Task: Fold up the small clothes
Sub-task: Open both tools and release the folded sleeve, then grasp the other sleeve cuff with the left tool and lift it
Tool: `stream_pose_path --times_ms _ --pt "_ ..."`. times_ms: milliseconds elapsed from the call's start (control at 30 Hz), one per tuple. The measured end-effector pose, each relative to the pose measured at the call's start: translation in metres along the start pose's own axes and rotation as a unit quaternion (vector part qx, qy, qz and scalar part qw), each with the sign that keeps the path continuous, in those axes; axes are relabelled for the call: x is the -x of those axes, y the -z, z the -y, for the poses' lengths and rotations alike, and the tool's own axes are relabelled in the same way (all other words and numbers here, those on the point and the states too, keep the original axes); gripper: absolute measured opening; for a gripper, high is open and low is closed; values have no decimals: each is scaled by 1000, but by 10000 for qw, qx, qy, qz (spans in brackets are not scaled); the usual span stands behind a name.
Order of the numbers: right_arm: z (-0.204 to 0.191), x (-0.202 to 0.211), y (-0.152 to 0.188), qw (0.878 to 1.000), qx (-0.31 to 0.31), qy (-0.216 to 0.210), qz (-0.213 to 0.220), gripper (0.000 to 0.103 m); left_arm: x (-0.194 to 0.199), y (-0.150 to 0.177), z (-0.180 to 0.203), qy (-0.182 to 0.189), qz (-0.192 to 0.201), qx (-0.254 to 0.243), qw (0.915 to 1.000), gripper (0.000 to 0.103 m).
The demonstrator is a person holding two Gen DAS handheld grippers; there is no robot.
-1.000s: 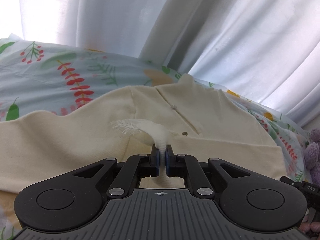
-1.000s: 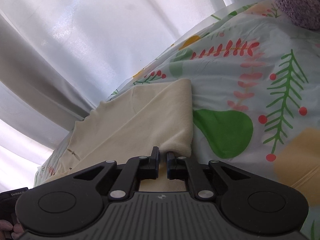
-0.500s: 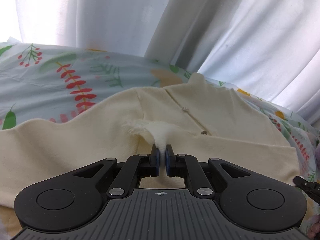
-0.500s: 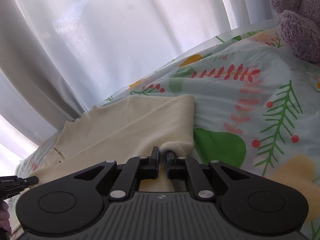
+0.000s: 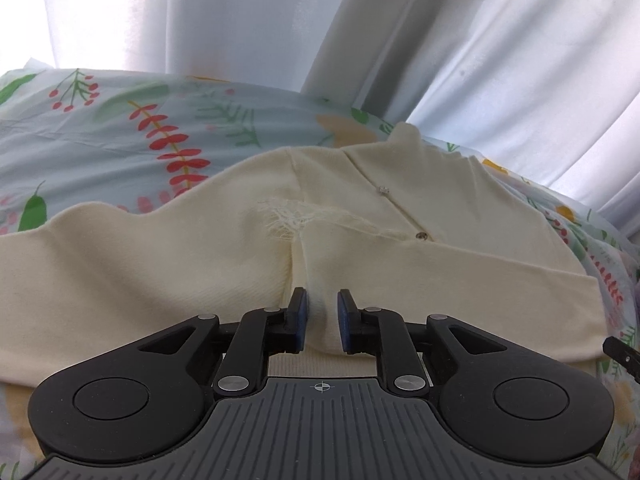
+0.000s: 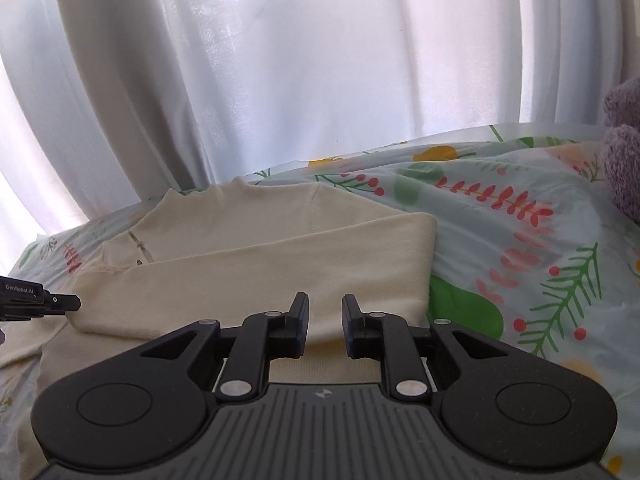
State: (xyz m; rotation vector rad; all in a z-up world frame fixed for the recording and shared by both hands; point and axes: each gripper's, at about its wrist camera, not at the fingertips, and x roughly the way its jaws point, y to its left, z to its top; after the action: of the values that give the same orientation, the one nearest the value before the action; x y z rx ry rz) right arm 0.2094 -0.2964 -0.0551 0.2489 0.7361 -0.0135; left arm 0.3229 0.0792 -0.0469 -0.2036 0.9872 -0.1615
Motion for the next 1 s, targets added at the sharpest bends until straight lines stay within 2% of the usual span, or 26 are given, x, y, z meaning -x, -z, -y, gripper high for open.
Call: stream_pose_path --times_ms 67,133,167,233,267,300,333,367,400,433,500,600,700,767,833,867,933,1000 --pt "-6 -14 2 9997 190 50 -157 17 -5 2 2 -107 -28 61 9999 20" --pt "-11 -31 7 9976 432 276 -465 17 -4 3 0 -106 52 170 9998 27" --pt "-14 -34 10 9972 547 303 -399 17 -2 3 -3 -149 77 275 9995 37" --pt "-17 -34 10 9961 691 346 -416 17 9 6 -11 -137 222 538 9982 43" --pt "-17 -33 8 9961 662 344 -461 17 18 8 -18 -105 310 695 9970 51" --pt "-17 -30 7 9965 608 305 -483 20 26 10 -25 -110 387 838 9957 62" --pt "-17 -26 7 9969 573 239 -484 22 38 13 -36 -135 532 1054 9929 67" --pt "-16 -20 8 9974 543 130 -453 29 50 18 -47 -173 670 1262 9896 76" --pt "-16 -15 9 9977 536 56 -411 35 62 24 -61 -261 808 1530 9846 81" --pt "-17 -9 11 9978 551 19 -381 37 72 28 -74 -356 904 1757 9796 83" --pt "-18 0 16 9977 570 -20 -359 40 95 41 -107 -636 1095 2293 9651 83" --pt "-19 11 22 9982 428 -181 -374 42 123 57 -162 -1042 1300 3027 9384 83" --pt "-24 14 26 9978 424 -294 -411 42 145 71 -211 -1204 1563 3758 9055 83" --pt "-29 15 26 9974 499 -312 -422 42 154 80 -240 -1350 1715 4210 8804 82" --pt "-32 14 25 9970 528 -342 -448 42 159 84 -263 -1544 1772 4436 8649 79" --pt "-33 15 25 9970 511 -368 -452 42 161 86 -273 -1588 1811 4525 8586 78" --pt "-34 16 25 9970 479 -402 -455 42 164 92 -293 -1440 1958 4733 8467 75" --pt "-35 16 25 9970 484 -386 -466 42 164 98 -310 -1324 1993 5046 8295 70"
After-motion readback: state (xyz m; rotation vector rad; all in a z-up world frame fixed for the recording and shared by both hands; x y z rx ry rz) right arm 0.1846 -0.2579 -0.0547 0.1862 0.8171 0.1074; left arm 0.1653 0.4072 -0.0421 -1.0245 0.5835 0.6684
